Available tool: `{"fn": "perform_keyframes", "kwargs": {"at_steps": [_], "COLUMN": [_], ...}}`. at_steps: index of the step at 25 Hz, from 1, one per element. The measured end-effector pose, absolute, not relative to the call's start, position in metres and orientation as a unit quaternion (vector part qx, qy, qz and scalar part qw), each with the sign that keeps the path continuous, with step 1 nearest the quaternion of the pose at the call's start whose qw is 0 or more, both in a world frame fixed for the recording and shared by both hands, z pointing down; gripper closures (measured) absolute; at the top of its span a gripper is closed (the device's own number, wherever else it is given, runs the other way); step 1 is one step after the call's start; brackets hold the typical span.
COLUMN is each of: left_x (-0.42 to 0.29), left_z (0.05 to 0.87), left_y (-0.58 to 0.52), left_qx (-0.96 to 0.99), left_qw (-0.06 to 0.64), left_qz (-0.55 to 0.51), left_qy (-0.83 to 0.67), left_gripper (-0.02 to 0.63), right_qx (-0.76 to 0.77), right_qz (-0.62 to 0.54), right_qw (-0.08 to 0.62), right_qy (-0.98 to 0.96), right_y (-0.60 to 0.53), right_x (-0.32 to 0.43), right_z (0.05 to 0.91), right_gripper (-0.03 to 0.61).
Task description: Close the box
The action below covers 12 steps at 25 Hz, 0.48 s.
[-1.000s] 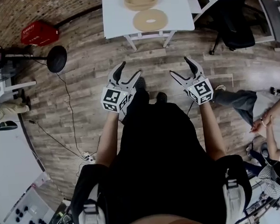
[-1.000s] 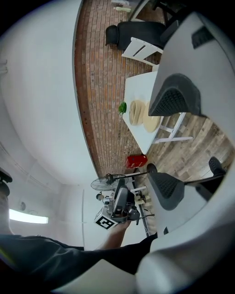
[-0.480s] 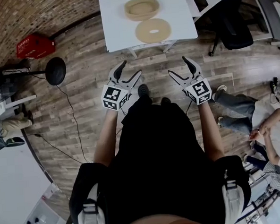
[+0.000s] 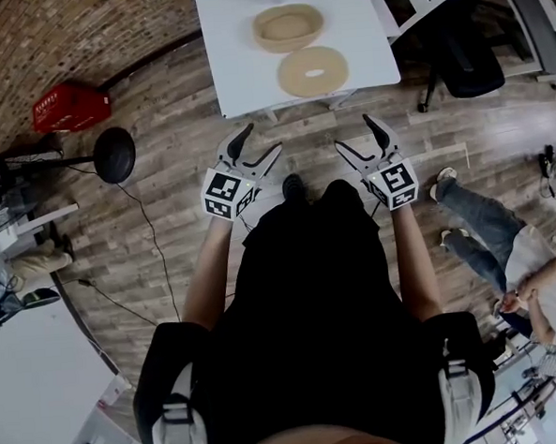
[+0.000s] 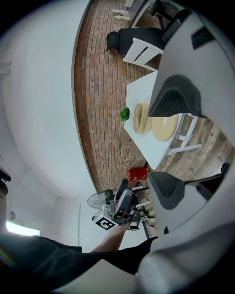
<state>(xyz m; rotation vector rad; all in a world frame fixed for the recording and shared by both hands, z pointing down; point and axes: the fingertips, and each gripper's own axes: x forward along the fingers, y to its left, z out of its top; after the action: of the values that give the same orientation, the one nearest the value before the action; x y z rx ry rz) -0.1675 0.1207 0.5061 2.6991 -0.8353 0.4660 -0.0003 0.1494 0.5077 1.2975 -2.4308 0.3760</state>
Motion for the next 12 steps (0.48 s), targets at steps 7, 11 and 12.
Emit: {"fn": "perform_keyframes", "kwargs": {"at_steps": [7,11,12], "left_x": [-0.159,-0.145,-0.14], "left_z": [0.512,0.52,0.521], "left_y": [0.101,0.085,0.079], "left_qx": [0.932,0.929,0.927], "left_qw": [0.147,0.154,0.156], "left_qz": [0.172,0.183,0.186], "left_qy": [-0.282,-0.282,-0.285], "left_gripper": [0.304,0.305,0.304], "right_qx": [0.457,0.45,0.447], "right_qz": [0.153,0.154,0.154], "right_qw": [0.182,0.186,0.185], "right_qy": [-0.857,-0.86,-0.861], "right_y": [0.135,0.113,0.106], "right_x": [0.003,0.019,0.024], "right_z": [0.517,0.524,0.524], "right_gripper": [0.224,0.225,0.225]}}
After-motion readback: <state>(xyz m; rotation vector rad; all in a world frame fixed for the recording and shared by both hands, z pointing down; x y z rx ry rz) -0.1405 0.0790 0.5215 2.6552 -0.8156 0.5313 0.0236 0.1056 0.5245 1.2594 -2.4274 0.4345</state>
